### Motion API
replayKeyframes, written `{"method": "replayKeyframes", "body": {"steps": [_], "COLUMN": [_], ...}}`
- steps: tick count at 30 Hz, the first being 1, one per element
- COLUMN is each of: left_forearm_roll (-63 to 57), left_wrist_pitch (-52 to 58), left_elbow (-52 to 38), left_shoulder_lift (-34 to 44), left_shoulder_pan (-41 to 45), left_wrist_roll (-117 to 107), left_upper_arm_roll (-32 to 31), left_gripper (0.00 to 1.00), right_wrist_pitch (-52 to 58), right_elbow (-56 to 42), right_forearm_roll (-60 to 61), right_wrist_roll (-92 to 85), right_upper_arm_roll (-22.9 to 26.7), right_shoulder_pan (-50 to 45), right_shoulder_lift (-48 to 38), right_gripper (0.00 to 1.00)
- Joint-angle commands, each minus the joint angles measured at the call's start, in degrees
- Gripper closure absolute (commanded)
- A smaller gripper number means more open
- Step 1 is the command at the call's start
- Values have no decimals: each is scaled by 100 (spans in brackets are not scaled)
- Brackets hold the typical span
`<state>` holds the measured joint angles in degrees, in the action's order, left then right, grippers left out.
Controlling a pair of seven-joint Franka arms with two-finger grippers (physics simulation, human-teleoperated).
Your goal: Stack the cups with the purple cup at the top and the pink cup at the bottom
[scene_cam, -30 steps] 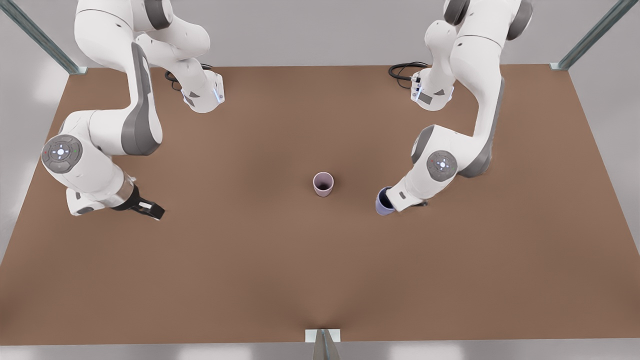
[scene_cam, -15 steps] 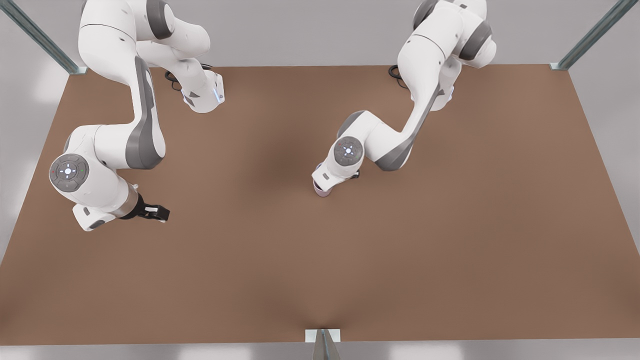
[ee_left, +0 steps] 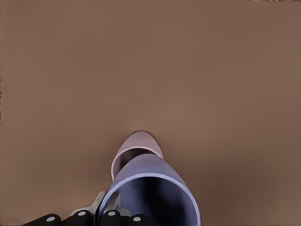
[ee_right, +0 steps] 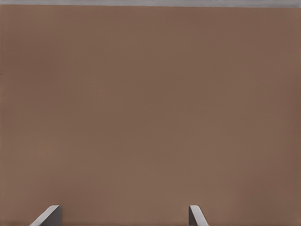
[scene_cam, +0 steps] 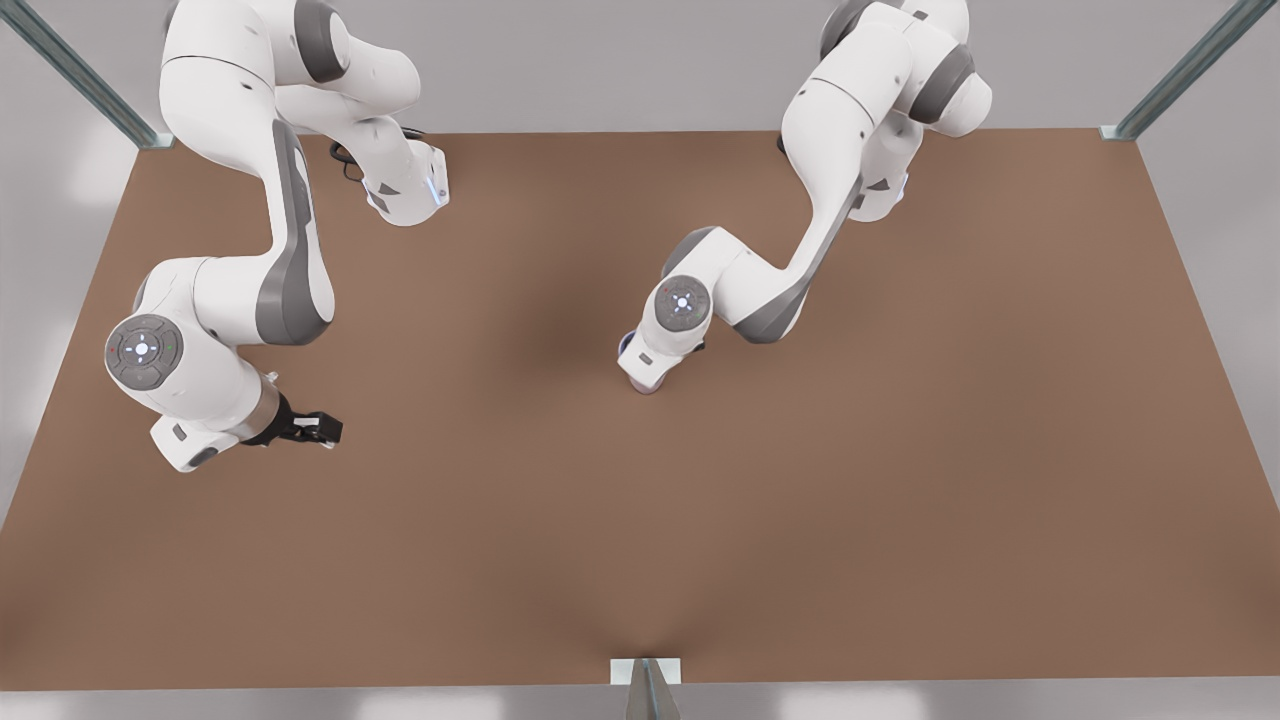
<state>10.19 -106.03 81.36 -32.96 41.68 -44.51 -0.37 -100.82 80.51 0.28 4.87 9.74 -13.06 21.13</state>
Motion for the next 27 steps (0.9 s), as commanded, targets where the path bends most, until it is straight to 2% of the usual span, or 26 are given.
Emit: {"method": "replayKeyframes", "body": {"steps": [1,27], "left_forearm_roll": [0,-44], "left_wrist_pitch": [-5,-66], "left_elbow": [29,232], "left_shoulder_lift": [18,-8], "left_shoulder_pan": [-2,51], "left_wrist_roll": [-911,-928], "left_upper_arm_roll": [2,-7], "left_gripper": [79,79], "right_wrist_pitch": [-95,-16], "right_elbow": [0,-211], "right_forearm_roll": [-1,-1], "right_wrist_roll": [-407,-504], "right_upper_arm_roll": [2,-51], "right_shoulder_pan": [5,-30], "right_shoulder_lift": [-4,14], "right_gripper": [0,0]}}
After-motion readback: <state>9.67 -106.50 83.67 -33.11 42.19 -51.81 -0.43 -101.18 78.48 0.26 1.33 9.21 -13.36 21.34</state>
